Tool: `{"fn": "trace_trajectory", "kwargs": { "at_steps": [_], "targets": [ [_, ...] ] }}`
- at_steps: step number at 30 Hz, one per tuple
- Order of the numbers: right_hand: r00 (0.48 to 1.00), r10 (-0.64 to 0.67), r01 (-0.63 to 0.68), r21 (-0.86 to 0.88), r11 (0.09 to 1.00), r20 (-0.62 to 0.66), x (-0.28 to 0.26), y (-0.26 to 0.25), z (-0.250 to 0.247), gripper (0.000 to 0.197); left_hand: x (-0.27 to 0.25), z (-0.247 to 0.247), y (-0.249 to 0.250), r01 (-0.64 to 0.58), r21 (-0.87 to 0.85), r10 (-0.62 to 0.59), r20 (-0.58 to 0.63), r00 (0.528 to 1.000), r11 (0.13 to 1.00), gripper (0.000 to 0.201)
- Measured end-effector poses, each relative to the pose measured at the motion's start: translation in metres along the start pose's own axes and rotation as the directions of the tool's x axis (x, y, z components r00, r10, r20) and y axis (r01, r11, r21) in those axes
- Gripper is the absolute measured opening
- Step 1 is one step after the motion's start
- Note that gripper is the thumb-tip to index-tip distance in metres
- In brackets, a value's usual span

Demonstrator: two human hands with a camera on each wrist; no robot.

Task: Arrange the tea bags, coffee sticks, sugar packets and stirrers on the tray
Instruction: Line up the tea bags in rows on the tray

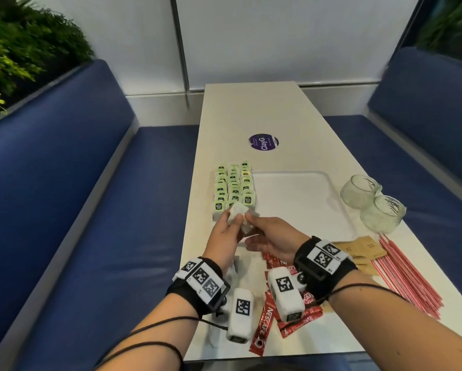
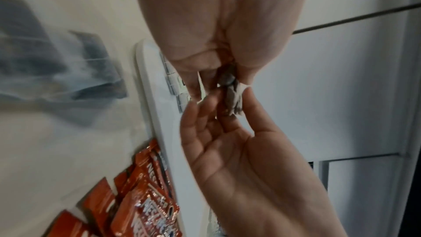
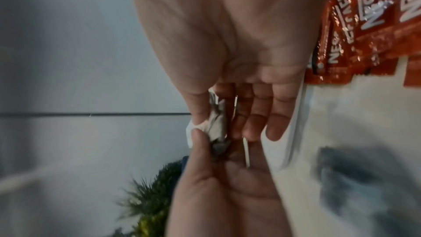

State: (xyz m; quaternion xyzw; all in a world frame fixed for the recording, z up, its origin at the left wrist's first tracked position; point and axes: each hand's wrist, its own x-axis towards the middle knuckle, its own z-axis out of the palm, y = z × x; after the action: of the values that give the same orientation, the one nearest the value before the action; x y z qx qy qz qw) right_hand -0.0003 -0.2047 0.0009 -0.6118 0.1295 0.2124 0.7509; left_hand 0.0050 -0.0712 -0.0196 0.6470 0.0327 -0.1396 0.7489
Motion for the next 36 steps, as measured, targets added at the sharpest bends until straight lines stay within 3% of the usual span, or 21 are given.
{"fn": "trace_trajectory", "kwargs": {
  "at_steps": [3, 5, 10, 14, 17, 21, 25, 29, 32, 36],
  "targets": [
    [0.990, -0.110, 0.068, -0.373, 0.925, -0.092, 0.001, -0.001, -0.004, 0.043, 0.005, -0.006, 0.004, 0.025, -0.008, -0.026, -0.057, 0.998, 1.000, 0.025],
    [0.963, -0.226, 0.124, -0.506, 0.854, -0.145, 0.004, 0.001, -0.009, 0.038, 0.007, -0.009, 0.006, 0.031, 0.022, -0.030, -0.043, 0.999, 0.999, 0.024],
    [0.933, -0.323, 0.209, -0.493, 0.845, -0.158, 0.011, 0.000, -0.014, 0.022, 0.011, -0.015, 0.006, 0.041, 0.039, -0.038, -0.052, 0.998, 0.998, 0.021],
    [0.851, -0.451, 0.207, -0.617, 0.760, -0.270, 0.020, -0.004, -0.018, 0.019, 0.017, -0.017, 0.006, 0.058, -0.010, -0.059, -0.107, 0.992, 0.998, 0.018],
    [0.856, -0.472, 0.218, -0.681, 0.699, -0.210, 0.022, -0.006, -0.014, 0.024, 0.020, -0.011, 0.009, 0.058, 0.003, -0.058, -0.093, 0.994, 0.998, 0.013],
    [0.856, -0.509, 0.281, -0.745, 0.605, -0.090, 0.022, -0.007, -0.002, 0.004, 0.030, -0.006, 0.012, 0.046, 0.007, -0.045, -0.128, 0.991, 0.999, 0.006],
    [0.871, -0.490, 0.299, -0.755, 0.584, -0.034, 0.028, -0.011, -0.006, 0.018, 0.042, -0.011, 0.015, 0.058, 0.056, -0.051, -0.126, 0.991, 0.997, 0.010],
    [0.860, -0.496, 0.265, -0.726, 0.635, -0.121, 0.045, -0.014, -0.023, 0.018, 0.051, -0.014, 0.017, 0.058, 0.156, -0.048, -0.066, 0.997, 0.986, 0.009],
    [0.908, -0.402, 0.218, -0.684, 0.696, -0.120, 0.055, -0.014, -0.028, 0.015, 0.054, -0.018, 0.017, 0.087, 0.187, -0.089, 0.006, 0.996, 0.978, 0.009],
    [0.967, -0.229, 0.086, -0.698, 0.711, -0.113, 0.067, -0.009, -0.039, 0.014, 0.061, -0.030, 0.017, 0.175, 0.139, -0.173, -0.021, 0.985, 0.975, 0.014]
  ]
}}
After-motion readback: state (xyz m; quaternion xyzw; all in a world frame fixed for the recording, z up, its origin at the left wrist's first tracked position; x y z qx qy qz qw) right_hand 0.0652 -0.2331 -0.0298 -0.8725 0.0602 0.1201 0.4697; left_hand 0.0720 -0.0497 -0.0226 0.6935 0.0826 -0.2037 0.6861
